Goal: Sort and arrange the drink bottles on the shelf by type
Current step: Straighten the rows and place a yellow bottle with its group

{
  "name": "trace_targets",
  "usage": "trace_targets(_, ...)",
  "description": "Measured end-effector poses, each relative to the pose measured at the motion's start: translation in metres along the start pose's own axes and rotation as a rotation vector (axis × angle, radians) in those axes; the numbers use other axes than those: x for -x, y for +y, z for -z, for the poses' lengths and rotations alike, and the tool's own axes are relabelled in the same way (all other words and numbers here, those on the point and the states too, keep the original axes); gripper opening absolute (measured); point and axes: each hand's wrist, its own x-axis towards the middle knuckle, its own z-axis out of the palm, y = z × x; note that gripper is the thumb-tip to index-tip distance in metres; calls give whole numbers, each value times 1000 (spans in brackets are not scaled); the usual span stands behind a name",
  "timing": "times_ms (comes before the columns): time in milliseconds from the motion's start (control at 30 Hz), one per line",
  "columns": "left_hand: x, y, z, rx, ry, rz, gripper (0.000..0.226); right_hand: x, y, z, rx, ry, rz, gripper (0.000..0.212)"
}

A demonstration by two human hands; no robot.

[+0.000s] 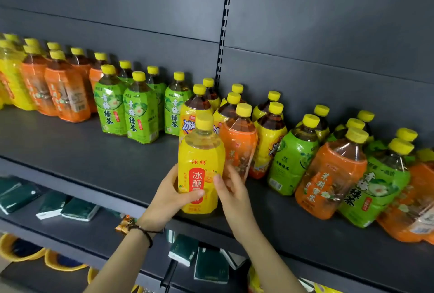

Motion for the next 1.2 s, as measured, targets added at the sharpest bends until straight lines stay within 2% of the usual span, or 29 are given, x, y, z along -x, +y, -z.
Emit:
trace_targets(133,-2,6,21,20,72,-16,89,-20,-7,-21,50,-51,29,45)
trace_targets(200,-3,14,44,3,93,-34,86,-30,-10,-42,21,-68,21,40)
trace_targets(367,-10,31,121,-68,117,-31,64,-57,-8,-116,-26,-83,13,41)
trace_targets(633,-11,42,283,-87,151,22,82,-97,-3,-270,-77,-160,-37,48)
trace_targets(800,-16,46,370,-90,169,25,76,-123,-1,-357,-114,-205,-56,51)
trace_targets(900,-25,44,409,-77,194,49,92,-141,2,-393,-109,-216,-63,52)
trace_targets(1000,-37,38,439,-55,222,56,98,-163,6,-416,-94,-249,-53,48)
trace_targets(1100,-50,36,459,-66,245,44,97,-184,21,-427,80,-248,-12,38)
trace_targets(1200,-64,34,481,-75,265,41,99,-203,48,-428,568,-154,63,40)
